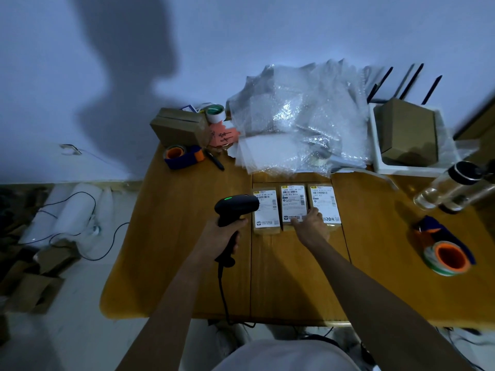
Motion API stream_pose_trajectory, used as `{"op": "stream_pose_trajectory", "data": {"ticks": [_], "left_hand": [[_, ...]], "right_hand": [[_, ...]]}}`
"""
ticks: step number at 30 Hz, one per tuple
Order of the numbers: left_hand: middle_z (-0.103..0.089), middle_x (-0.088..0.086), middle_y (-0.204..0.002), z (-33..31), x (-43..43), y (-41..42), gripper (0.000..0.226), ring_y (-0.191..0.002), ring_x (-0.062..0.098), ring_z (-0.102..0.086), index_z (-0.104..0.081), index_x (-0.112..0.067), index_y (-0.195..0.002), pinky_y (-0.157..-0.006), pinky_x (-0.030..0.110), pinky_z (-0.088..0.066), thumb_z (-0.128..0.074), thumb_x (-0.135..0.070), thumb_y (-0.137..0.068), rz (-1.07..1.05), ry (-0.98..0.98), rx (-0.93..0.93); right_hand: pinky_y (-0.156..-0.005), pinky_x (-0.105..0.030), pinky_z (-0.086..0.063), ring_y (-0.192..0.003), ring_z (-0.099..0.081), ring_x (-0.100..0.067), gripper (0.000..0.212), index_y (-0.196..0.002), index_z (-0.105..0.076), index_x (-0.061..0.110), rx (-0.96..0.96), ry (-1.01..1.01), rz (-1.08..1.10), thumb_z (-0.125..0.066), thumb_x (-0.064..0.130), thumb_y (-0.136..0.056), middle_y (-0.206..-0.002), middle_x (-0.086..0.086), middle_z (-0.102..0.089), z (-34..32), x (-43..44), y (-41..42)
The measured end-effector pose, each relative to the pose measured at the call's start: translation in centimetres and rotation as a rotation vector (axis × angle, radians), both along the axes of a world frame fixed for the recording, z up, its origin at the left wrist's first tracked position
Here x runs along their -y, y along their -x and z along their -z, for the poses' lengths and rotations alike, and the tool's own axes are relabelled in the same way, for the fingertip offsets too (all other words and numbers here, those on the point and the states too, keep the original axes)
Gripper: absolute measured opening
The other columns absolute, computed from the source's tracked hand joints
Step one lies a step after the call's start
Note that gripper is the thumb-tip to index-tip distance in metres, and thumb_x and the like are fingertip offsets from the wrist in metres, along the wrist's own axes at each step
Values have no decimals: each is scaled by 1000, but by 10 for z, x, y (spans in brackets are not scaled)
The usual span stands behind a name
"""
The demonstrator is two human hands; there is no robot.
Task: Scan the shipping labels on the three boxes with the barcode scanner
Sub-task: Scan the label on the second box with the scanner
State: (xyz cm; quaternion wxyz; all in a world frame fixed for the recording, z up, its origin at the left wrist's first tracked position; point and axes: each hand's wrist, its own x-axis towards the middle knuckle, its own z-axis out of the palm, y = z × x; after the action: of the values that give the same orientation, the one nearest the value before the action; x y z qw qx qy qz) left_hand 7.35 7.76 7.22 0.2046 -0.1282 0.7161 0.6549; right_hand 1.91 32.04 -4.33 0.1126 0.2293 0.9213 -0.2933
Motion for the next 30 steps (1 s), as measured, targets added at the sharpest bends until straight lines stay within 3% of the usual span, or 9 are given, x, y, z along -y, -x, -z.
{"op": "stream_pose_trajectory", "data": {"ticks": [13, 18, 20, 27, 30], "left_hand": [[-58, 6, -64, 1, -3, -3, 23, -51, 18, -55, -63, -10, -80, -55, 30, -50, -73, -27, -92, -17, 1, 30], [-57, 7, -62, 0, -6, -3, 21, -50, 19, -54, -63, -8, -81, -52, 30, -50, -73, -23, -92, -29, 1, 39], [-57, 8, -62, -1, -7, -4, 21, -49, 19, -54, -62, -8, -81, -52, 30, -50, -73, -23, -92, -26, -4, 43], [-58, 7, -62, -3, -7, -6, 20, -51, 19, -54, -63, -8, -83, -52, 30, -50, -73, -23, -92, -26, -33, 59], [-58, 7, -63, -4, -7, -7, 20, -51, 18, -54, -63, -8, -84, -52, 28, -50, -73, -24, -92, -16, -29, 57]], "right_hand": [[-85, -40, -53, -115, -65, -34, 76, -137, -47, 0, 152, -225, -96, -66, 56, -90, -128, -17, -63, -10, 5, 9], [-75, -35, -47, -107, -68, -29, 71, -126, -57, 5, 208, -316, -206, -62, 65, -89, -116, -10, -69, -20, 8, 13], [-75, -35, -44, -110, -67, -29, 75, -129, -54, 5, 223, -307, -195, -61, 67, -87, -118, -10, -68, -23, 10, 14], [-100, -45, -47, -130, -56, -37, 102, -150, -28, -3, 191, -140, -88, -66, 65, -85, -142, -18, -57, -17, 11, 10], [-101, -45, -46, -132, -55, -36, 108, -154, -19, -4, 158, -102, -55, -66, 65, -85, -145, -18, -55, -15, 13, 7]]}}
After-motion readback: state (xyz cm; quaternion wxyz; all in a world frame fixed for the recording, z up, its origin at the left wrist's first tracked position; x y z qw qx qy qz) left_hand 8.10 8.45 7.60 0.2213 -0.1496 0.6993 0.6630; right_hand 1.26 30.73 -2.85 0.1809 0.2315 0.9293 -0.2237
